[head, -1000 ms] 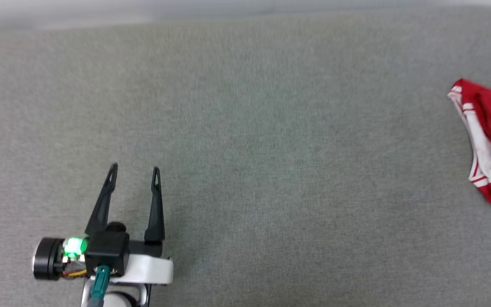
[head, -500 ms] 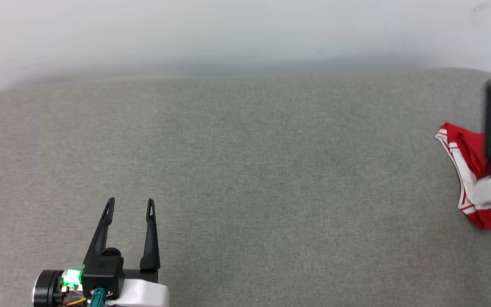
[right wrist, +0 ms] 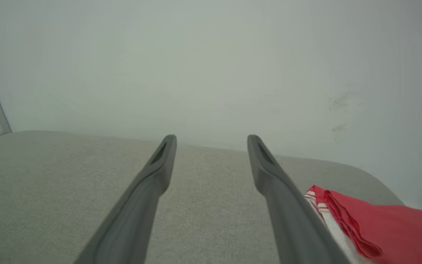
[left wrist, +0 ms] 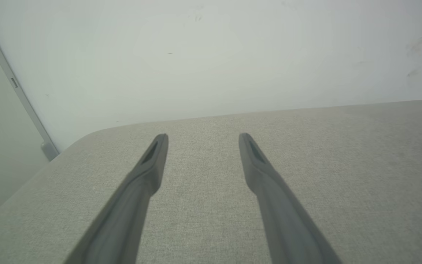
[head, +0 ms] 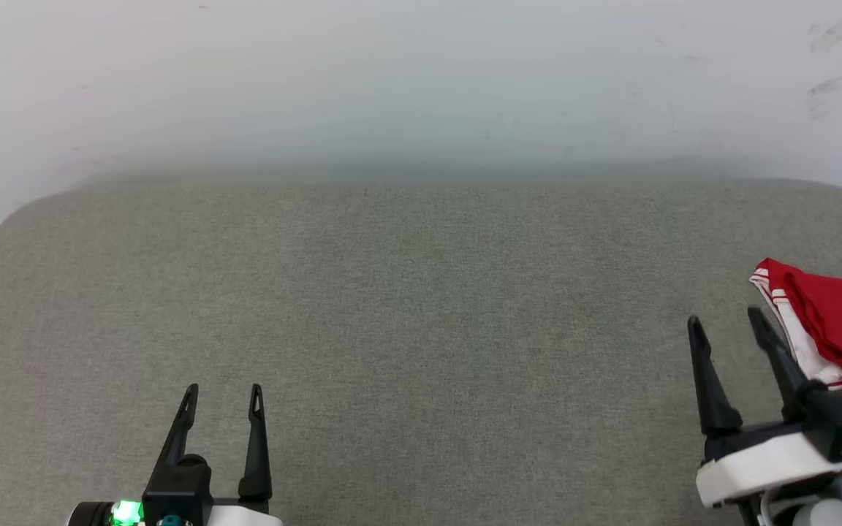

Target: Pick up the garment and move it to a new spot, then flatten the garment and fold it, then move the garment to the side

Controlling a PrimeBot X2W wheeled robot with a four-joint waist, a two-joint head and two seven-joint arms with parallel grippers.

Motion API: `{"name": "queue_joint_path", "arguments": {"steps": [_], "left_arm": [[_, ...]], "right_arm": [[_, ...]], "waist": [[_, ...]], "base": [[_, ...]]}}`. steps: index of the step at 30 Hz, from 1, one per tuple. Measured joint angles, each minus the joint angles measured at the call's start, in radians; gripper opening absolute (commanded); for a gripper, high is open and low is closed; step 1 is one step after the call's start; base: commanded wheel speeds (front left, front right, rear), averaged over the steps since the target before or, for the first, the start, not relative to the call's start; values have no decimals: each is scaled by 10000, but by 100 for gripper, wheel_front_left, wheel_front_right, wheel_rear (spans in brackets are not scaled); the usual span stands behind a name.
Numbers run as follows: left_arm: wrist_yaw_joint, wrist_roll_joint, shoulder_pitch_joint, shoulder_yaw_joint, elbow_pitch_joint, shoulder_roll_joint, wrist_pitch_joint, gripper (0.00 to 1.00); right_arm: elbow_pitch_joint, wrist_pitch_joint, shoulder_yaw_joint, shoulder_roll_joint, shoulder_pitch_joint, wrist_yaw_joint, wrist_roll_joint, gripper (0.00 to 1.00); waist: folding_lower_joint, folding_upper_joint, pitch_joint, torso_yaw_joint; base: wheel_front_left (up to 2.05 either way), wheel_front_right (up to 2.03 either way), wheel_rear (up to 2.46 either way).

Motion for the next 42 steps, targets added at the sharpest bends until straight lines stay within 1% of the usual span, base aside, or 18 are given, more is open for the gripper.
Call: {"name": "queue_joint_path", "arguments": {"steps": [8, 12, 20, 31, 32, 37, 42], "left_arm": [[-244, -81, 236, 113, 134, -90, 0, 100], [-403, -115, 383, 161, 144, -169, 0, 100], [-587, -153, 544, 261, 142, -293, 0, 100], [-767, -77, 575, 420, 107, -401, 0, 100], [-767, -79, 577, 420, 140, -414, 2, 0], [-769, -148, 683, 397, 581, -435, 63, 0], [-884, -1189, 668, 447, 702, -449, 282, 0]], "right_arm": [[188, -59, -416, 330, 999, -2, 102, 100], [-173, -79, -456, 397, 1369, -2, 46, 100], [-920, -86, -545, 577, 1907, -2, -35, 100], [-1139, -86, -562, 654, 2099, -2, -96, 100], [-1101, -86, -560, 654, 2103, 0, -90, 0], [-631, -48, -539, 658, 2127, 0, -31, 0], [-497, 151, -518, 656, 2105, 0, 997, 0]], "waist": [[1, 0, -232, -44], [2, 0, -296, -61], [2, 0, -384, -67], [3, -1, -393, -49], [3, -1, -392, -45], [3, 0, -391, -45], [2, 0, -374, -46]], "base": [[0, 0, 0], [0, 0, 0], [0, 0, 0], [0, 0, 0], [0, 0, 0], [0, 0, 0], [0, 0, 0]]}}
